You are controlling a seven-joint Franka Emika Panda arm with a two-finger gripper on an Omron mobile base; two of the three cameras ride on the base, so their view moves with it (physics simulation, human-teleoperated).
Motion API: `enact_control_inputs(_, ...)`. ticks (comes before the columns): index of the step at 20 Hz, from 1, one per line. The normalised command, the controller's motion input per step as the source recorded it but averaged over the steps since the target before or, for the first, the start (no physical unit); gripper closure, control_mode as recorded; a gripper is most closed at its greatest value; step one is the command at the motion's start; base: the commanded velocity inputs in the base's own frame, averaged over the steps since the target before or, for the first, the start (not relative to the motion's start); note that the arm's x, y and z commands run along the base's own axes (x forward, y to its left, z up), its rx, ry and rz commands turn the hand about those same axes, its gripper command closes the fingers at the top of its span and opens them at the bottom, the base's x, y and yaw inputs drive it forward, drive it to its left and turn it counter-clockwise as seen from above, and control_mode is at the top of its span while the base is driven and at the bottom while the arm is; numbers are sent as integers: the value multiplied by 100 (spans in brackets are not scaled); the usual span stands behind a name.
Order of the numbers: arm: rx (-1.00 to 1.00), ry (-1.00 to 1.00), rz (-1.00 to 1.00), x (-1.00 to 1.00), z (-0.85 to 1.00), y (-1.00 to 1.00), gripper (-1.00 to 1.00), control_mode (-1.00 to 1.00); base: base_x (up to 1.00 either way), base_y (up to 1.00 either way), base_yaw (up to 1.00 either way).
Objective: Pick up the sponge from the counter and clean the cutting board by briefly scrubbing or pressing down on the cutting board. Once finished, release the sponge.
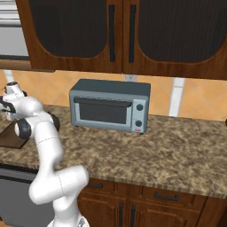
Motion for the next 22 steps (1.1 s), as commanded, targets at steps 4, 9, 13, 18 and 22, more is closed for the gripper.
enact_control_inputs(4, 0, 0, 16, 0, 0, -28, 100, -100, 0, 0, 0)
enact_control_inputs(9, 0, 0, 14, 0, 0, -32, 100, -100, 0, 0, 0)
enact_control_inputs(13, 0, 0, 14, 0, 0, -29, 100, -100, 0, 0, 0)
enact_control_inputs(18, 1, 0, 15, 0, -2, -3, 100, -100, 0, 0, 0)
enact_control_inputs(22, 1, 1, 8, -26, 0, 14, 100, -100, 0, 0, 0)
